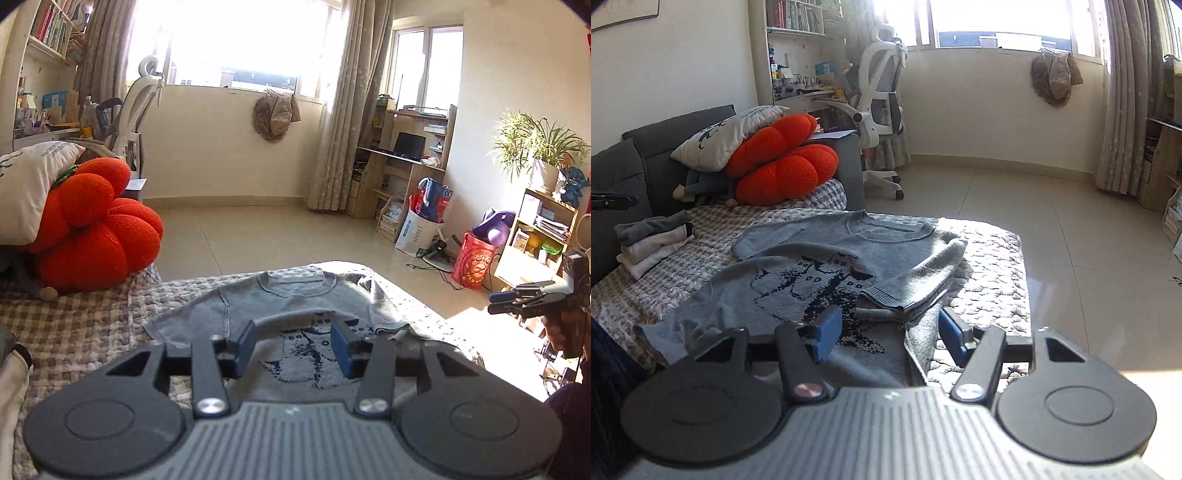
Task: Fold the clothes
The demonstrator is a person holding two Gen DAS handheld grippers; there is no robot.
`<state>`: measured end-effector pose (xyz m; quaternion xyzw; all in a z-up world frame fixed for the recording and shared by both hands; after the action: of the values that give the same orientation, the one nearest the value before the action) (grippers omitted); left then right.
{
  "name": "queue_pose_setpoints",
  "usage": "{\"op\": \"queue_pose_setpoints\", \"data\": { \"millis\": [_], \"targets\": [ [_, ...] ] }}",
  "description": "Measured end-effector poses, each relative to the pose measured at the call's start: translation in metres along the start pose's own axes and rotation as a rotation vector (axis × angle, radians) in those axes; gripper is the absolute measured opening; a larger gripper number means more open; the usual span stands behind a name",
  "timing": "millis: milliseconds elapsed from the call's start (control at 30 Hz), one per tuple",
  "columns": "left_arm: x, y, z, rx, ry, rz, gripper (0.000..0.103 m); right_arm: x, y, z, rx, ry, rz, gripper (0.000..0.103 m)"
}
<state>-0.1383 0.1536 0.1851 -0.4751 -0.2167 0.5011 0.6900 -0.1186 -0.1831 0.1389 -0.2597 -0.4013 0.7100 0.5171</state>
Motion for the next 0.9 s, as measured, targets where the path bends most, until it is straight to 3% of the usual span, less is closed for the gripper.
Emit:
{"op": "queue_pose_setpoints", "data": {
  "millis": [67,167,300,367,433,533,633,667,700,733,767,800,833,900],
  "targets": [
    [0.019,-0.011,-0.033,0.04,-0.073,0.007,0.056,-0.011,-0.006,-0.024,0.037,0.03,-0.035,0.062],
    [0.055,-0.022,-0.097,0.144,-0.182,0.069,0.056,-0.031,-0.019,-0.063,0.071,0.023,-0.105,0.062],
    [0.094,-0.029,-0.173,0.218,-0.276,0.119,0.058,-0.062,-0.043,-0.126,0.132,0.03,-0.193,0.062],
    [0.109,-0.028,-0.206,0.244,-0.325,0.111,0.074,-0.074,-0.052,-0.157,0.167,0.039,-0.199,0.062],
    [0.127,-0.021,-0.237,0.288,-0.381,0.111,0.078,-0.085,-0.055,-0.187,0.198,0.051,-0.209,0.062],
    [0.151,-0.003,-0.273,0.347,-0.4,0.126,0.078,-0.1,-0.048,-0.226,0.25,0.055,-0.229,0.062],
    [0.158,0.009,-0.289,0.335,-0.412,0.118,0.078,-0.101,-0.041,-0.252,0.303,0.072,-0.172,0.061],
    [0.16,0.012,-0.294,0.328,-0.417,0.114,0.077,-0.099,-0.04,-0.256,0.305,0.068,-0.145,0.049],
    [0.161,0.016,-0.298,0.322,-0.422,0.11,0.075,-0.098,-0.042,-0.258,0.295,0.055,-0.125,0.031],
    [0.159,0.018,-0.3,0.308,-0.413,0.095,0.062,-0.095,-0.046,-0.258,0.292,0.038,-0.118,0.017],
    [0.153,0.016,-0.298,0.295,-0.385,0.074,0.031,-0.092,-0.05,-0.259,0.291,0.037,-0.105,0.012],
    [0.149,0.013,-0.295,0.289,-0.373,0.067,0.012,-0.088,-0.054,-0.26,0.285,0.062,-0.073,0.012],
    [0.149,0.006,-0.29,0.277,-0.381,0.075,0.004,-0.083,-0.059,-0.259,0.275,0.094,-0.032,0.012],
    [0.154,-0.011,-0.277,0.238,-0.401,0.102,0.004,-0.075,-0.07,-0.257,0.245,0.151,0.036,0.012]
  ]
}}
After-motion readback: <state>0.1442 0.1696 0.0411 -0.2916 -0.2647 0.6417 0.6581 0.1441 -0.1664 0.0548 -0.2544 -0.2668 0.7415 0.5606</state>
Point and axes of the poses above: each gripper's, at about its wrist camera, not at the fingertips, and z roughly against the way its jaws point, x to its left, y to its underside, the point moved 4 cm from there along -z, roughly the way its jaws point, and after that the axes turned 4 degrees about z, right-handed, at the moved point
